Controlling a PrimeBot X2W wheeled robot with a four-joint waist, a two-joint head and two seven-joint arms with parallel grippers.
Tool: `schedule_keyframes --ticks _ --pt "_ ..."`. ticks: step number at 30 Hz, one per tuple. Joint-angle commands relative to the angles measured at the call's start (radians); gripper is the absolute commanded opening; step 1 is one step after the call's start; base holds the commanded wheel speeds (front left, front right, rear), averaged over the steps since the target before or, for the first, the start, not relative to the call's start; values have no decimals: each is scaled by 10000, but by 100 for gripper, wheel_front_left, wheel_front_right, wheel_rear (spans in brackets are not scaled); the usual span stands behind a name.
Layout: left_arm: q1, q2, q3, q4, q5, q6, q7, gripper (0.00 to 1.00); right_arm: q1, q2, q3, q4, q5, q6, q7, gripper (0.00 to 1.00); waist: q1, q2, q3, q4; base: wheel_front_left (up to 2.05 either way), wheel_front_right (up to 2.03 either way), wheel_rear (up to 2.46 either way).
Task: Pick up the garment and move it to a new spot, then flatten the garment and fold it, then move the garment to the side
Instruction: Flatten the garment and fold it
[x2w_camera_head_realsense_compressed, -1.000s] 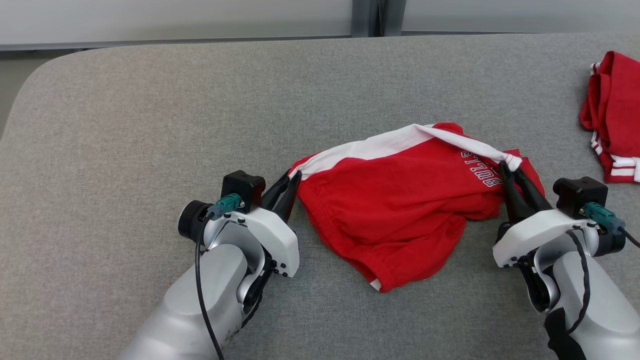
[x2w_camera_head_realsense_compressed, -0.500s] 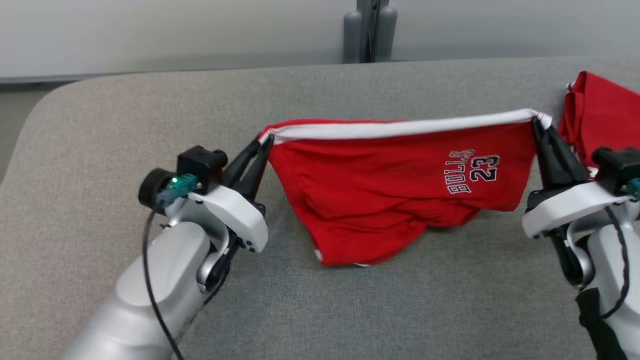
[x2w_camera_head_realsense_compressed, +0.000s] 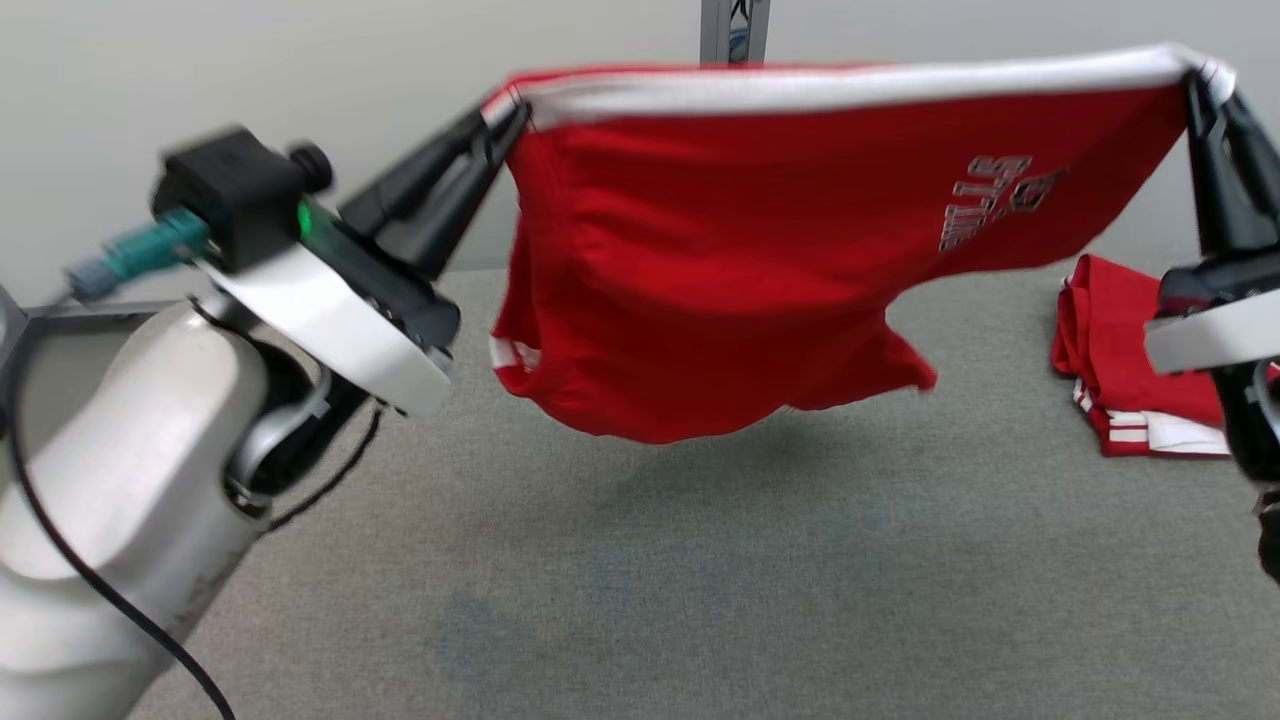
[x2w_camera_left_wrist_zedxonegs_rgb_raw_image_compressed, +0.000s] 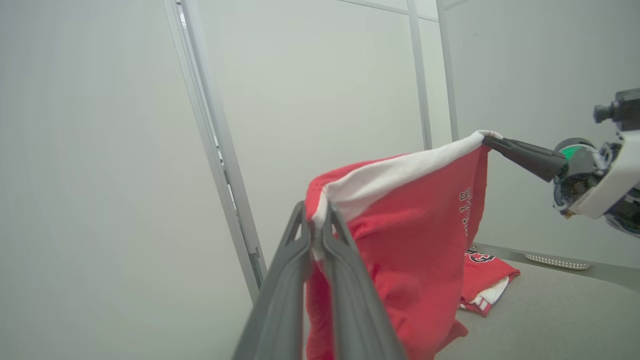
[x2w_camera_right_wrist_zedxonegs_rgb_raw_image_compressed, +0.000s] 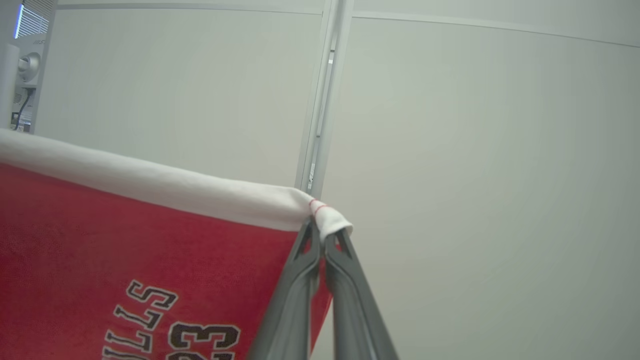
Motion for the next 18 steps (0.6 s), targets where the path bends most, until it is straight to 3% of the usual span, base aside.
schedule_keyframes --ticks 1,10,18 --pt "-150 64 87 -137 -190 -46 92 0 -128 -82 -24 -122 82 -4 34 0 0 0 -198 -30 0 0 0" --pt "-1259 610 561 -1505 -1336 -107 1329 0 -1029 -652 -217 -1205 86 -4 539 0 0 0 -565 -84 0 0 0" --pt "-1648 533 220 -554 -1136 -136 1553 0 -1546 -506 513 -564 317 -4 968 0 0 0 -15 -177 0 0 0"
